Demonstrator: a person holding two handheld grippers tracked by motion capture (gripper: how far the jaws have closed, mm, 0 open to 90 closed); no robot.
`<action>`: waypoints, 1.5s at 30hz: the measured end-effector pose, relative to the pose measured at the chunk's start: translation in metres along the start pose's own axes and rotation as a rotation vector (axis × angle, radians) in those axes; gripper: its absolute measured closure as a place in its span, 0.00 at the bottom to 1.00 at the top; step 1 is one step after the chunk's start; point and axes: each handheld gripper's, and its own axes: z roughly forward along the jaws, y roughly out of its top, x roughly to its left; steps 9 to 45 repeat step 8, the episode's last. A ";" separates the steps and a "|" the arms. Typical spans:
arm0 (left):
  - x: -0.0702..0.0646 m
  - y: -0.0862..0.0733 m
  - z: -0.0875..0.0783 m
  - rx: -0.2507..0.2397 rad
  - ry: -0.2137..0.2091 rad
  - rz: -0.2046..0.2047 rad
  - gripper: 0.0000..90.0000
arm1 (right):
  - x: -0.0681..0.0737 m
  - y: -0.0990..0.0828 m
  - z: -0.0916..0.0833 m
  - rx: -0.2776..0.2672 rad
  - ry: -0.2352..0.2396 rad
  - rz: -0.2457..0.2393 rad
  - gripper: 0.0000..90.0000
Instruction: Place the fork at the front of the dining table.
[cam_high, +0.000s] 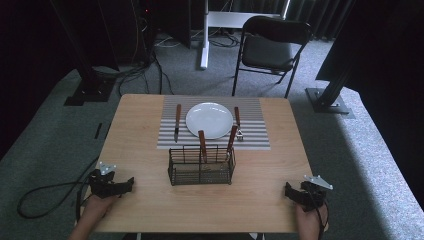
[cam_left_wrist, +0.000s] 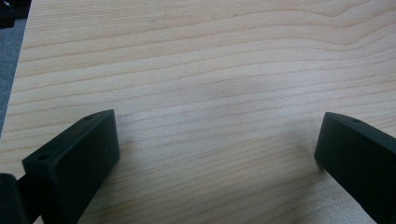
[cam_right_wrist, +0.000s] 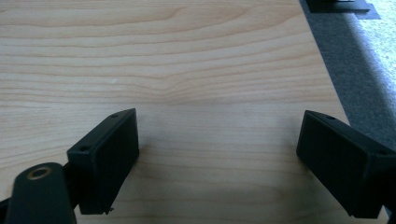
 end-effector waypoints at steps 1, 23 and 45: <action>0.000 0.000 0.000 0.000 0.000 0.000 0.00 | 0.000 0.000 0.000 0.000 0.002 -0.002 0.14; -0.002 0.001 0.001 0.001 0.021 -0.022 0.00 | 0.000 0.000 0.000 0.001 0.005 -0.003 0.14; -0.002 0.001 0.001 0.001 0.021 -0.022 0.00 | 0.000 0.000 0.000 0.001 0.005 -0.003 0.14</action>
